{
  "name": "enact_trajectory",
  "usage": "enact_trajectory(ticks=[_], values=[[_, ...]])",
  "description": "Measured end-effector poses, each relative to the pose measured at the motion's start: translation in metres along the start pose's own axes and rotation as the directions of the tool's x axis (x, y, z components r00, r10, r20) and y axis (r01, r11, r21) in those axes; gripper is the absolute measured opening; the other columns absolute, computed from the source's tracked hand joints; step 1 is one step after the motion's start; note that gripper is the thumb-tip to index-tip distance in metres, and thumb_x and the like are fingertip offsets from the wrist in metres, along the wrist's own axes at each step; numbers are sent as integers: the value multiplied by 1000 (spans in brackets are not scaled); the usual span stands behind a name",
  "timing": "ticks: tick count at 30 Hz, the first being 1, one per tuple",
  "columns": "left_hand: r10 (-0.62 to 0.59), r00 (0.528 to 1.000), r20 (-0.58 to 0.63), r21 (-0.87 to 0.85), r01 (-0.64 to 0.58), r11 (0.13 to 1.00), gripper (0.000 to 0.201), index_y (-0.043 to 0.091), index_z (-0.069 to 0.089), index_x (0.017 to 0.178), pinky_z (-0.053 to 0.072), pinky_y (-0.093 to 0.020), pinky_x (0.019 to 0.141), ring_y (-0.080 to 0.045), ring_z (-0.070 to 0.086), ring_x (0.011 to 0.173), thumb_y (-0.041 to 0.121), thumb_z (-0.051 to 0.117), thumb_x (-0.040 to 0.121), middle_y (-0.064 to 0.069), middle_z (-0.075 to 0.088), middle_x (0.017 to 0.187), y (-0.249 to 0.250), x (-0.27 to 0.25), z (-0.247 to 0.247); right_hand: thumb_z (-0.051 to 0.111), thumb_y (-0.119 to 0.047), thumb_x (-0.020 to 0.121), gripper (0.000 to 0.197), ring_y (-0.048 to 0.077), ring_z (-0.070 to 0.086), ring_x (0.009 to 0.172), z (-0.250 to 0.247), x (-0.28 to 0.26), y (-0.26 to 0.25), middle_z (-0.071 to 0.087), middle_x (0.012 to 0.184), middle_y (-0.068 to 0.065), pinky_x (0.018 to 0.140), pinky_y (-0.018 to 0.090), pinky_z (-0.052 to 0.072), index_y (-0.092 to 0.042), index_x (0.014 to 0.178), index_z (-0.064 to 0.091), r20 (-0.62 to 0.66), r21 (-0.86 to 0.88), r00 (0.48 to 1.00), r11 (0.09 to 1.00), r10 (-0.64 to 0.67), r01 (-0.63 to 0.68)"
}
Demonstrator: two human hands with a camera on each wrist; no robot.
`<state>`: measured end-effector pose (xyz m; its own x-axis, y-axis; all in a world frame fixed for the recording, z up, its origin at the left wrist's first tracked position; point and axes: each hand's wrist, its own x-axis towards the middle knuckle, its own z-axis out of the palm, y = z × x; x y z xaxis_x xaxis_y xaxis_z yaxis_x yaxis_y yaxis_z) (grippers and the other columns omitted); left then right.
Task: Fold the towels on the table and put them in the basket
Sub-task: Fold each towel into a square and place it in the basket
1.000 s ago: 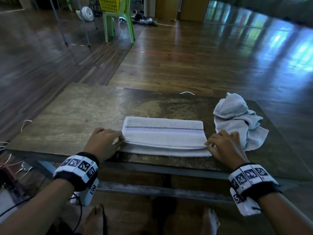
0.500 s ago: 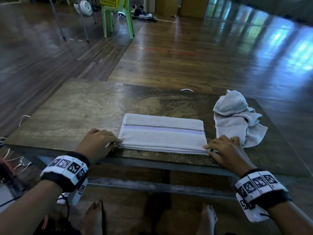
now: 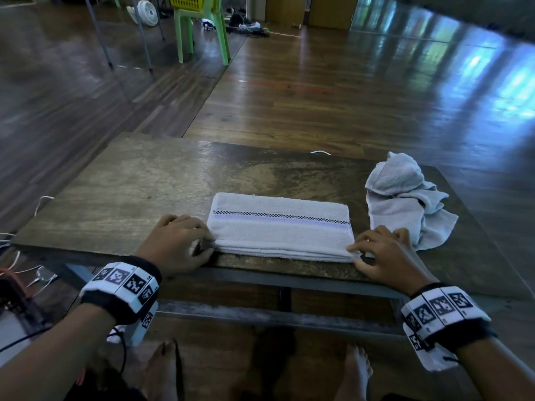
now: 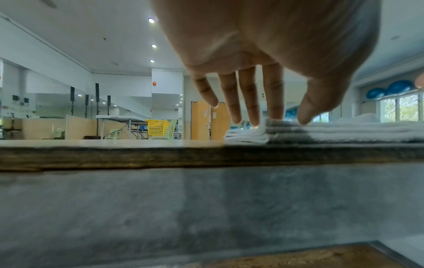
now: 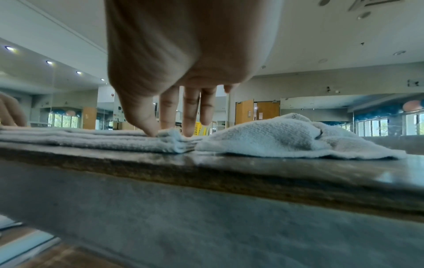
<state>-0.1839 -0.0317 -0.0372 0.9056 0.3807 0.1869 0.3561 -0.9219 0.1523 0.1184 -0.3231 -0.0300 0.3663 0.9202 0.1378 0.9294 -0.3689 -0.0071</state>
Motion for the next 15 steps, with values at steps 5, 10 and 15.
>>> enact_trajectory(ticks=[5,10,15], values=[[40,999,-26,-73,-42,996,43,28,70,93,35,-34,85,-14,63,92,54,39,80,10,68,95,41,23,3,66,-38,78,20,13,56,90,-5,30,-35,64,92,-11,74,29,17,-30,96,69,-56,62,997,996,-61,65],[44,990,136,-99,-31,995,23,32,65,107,25,-26,84,-9,52,104,39,49,92,13,62,110,73,47,20,54,-36,90,24,14,56,99,4,54,-73,64,103,-7,84,30,32,-25,108,66,139,94,981,988,-134,122],[17,994,113,-132,-2,991,19,24,67,102,36,-27,79,-15,54,100,31,53,92,6,63,106,73,52,29,51,-30,93,22,16,57,98,8,54,-73,63,104,-3,77,30,45,-20,105,65,150,164,985,984,-90,65]])
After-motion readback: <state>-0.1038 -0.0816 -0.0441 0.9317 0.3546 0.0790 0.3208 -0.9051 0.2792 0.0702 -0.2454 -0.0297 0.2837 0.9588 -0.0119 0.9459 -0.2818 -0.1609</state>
